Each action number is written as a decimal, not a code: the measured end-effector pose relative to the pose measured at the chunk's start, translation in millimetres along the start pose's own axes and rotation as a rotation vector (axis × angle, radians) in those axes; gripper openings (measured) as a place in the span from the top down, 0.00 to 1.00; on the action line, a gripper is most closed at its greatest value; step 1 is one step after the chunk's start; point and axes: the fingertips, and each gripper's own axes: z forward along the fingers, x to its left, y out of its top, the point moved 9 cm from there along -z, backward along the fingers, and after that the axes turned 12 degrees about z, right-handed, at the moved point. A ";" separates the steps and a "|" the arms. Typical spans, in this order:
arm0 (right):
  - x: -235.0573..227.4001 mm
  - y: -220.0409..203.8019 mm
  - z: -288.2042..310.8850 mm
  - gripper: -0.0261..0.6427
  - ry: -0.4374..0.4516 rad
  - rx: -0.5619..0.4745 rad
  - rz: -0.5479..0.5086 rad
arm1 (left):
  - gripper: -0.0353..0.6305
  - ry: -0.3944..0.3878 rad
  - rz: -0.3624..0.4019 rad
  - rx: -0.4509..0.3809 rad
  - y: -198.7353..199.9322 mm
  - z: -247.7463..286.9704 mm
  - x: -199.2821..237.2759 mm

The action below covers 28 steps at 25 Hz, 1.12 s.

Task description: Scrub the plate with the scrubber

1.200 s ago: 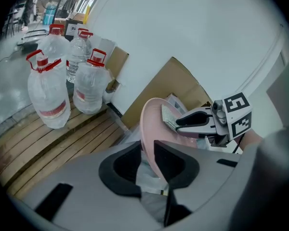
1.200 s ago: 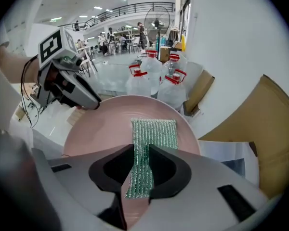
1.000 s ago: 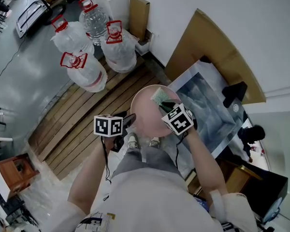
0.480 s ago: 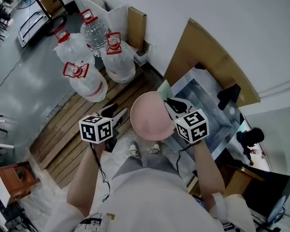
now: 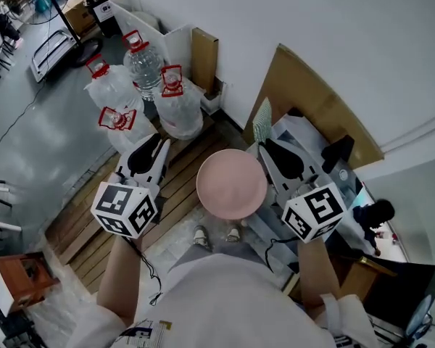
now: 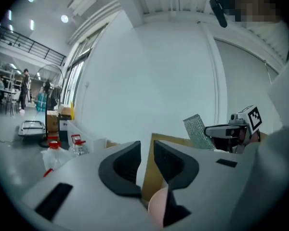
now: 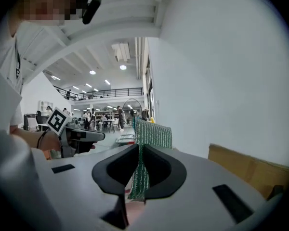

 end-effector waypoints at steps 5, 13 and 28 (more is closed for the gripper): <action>25.9 39.2 -20.2 0.86 0.028 -0.142 -0.047 | 0.85 0.057 0.125 -0.114 41.1 -18.1 -4.7; 53.2 72.7 -52.5 0.86 0.042 -0.289 -0.111 | 0.87 0.067 0.286 -0.240 78.7 -41.8 -22.6; 67.8 62.5 -71.9 0.86 0.059 -0.265 -0.180 | 0.90 0.046 0.359 -0.228 71.9 -56.1 -45.5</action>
